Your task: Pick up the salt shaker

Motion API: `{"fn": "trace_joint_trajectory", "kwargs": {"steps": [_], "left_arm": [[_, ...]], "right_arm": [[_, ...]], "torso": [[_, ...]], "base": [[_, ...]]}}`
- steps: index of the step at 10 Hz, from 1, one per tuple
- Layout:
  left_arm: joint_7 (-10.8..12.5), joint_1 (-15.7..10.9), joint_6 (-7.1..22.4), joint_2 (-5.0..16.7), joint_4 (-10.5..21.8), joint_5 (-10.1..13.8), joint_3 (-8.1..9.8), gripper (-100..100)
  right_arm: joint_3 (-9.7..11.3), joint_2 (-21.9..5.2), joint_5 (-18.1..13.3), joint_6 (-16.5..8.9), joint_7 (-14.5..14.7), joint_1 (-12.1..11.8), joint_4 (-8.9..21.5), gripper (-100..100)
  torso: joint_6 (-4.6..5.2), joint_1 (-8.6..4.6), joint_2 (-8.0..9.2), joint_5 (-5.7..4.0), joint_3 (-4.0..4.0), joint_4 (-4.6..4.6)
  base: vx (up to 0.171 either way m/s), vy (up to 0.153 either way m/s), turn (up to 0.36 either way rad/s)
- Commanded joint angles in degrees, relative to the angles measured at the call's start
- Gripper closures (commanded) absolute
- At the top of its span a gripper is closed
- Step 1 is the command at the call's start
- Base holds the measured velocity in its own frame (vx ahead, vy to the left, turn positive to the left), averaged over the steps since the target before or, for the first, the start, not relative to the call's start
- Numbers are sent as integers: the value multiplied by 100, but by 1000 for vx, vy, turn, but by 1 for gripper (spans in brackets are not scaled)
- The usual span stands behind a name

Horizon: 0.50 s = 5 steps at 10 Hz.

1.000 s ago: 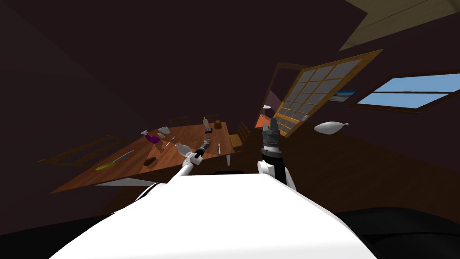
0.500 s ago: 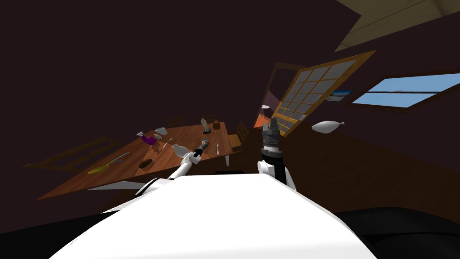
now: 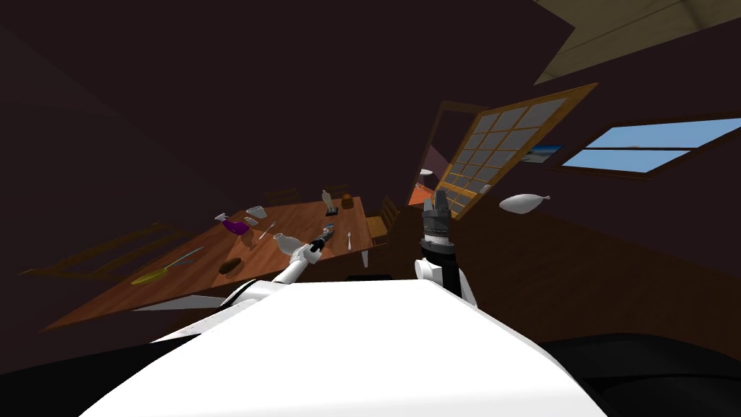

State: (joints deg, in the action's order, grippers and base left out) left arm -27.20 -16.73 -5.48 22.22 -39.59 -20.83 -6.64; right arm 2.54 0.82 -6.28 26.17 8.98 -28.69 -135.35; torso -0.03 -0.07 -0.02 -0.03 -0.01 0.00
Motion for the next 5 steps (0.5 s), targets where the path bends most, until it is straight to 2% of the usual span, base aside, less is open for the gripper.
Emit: {"fn": "trace_joint_trajectory", "kwargs": {"steps": [1, 3, 4, 5], "left_arm": [[18, -83, 27, 41, 181, -7, -16, -100], [67, -328, 73, 175, 659, -36, -43, -100], [120, -531, 102, 286, 1037, -51, -65, -100], [120, -531, 102, 286, 987, -51, -65, -100]], "right_arm": [[0, 0, 0, 0, 0, 0, 0, 0], [0, 0, 0, 0, 0, 0, 0, 0], [0, 0, 0, 0, 0, 0, 0, 0], [0, 0, 0, 0, 0, 0, 0, 0]], "torso": [[0, 0, 0, 0, 0, 0], [0, 0, -2, 0, -1, 0], [0, -1, -4, -1, -2, -1], [0, -7, -7, -2, -4, -1]], "base": [[11, -20, -20], [19, -27, -52], [37, -46, -85], [30, -31, -23]]}}
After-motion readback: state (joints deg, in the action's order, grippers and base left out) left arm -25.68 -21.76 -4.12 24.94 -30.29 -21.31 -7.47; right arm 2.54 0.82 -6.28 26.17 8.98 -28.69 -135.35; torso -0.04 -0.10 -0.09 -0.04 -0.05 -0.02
